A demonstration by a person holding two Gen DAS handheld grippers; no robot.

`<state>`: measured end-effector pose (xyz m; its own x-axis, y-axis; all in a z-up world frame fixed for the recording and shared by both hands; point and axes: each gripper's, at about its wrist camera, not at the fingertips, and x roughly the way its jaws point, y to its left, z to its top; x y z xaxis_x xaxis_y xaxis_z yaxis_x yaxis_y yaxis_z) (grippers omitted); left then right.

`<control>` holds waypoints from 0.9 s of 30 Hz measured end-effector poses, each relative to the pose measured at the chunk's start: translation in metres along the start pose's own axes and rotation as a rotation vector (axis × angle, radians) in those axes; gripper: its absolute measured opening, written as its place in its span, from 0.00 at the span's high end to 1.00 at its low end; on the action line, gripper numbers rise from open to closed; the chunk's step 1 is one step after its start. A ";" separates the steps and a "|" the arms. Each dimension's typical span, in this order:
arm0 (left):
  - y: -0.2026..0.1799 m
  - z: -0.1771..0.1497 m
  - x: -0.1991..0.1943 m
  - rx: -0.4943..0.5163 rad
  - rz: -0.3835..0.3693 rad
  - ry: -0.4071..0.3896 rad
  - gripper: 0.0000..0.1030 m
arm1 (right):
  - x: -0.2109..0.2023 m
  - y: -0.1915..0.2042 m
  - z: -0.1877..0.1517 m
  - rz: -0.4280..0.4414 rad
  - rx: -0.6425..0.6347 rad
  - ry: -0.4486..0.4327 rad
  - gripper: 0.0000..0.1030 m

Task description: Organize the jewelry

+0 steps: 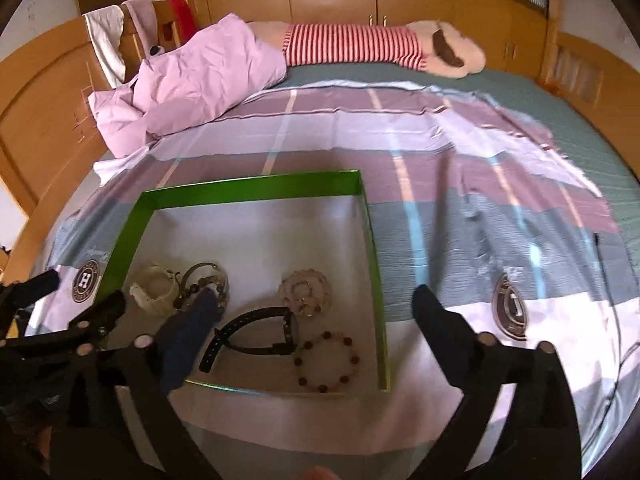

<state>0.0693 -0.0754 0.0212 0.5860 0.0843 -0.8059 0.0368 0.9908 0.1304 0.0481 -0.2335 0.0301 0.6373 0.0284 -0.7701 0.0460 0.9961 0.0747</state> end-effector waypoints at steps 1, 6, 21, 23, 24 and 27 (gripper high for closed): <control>0.002 -0.001 -0.003 0.003 0.010 -0.002 0.11 | -0.004 0.002 -0.002 -0.009 -0.008 -0.011 0.05; 0.013 0.000 -0.011 0.002 0.047 0.008 0.06 | -0.007 0.012 -0.010 -0.038 -0.058 -0.014 0.04; 0.018 -0.001 -0.004 -0.006 0.066 0.055 0.06 | -0.003 0.019 -0.011 -0.054 -0.060 -0.015 0.04; 0.017 -0.001 -0.003 -0.007 0.063 0.062 0.06 | -0.002 0.020 -0.011 -0.059 -0.064 -0.012 0.04; 0.017 -0.002 -0.002 -0.008 0.061 0.066 0.06 | -0.002 0.020 -0.012 -0.061 -0.065 -0.012 0.04; 0.017 -0.002 -0.001 -0.013 0.050 0.074 0.06 | -0.003 0.020 -0.012 -0.062 -0.066 -0.013 0.04</control>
<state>0.0677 -0.0586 0.0226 0.5257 0.1408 -0.8389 -0.0019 0.9864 0.1643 0.0383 -0.2131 0.0265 0.6447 -0.0343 -0.7637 0.0349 0.9993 -0.0154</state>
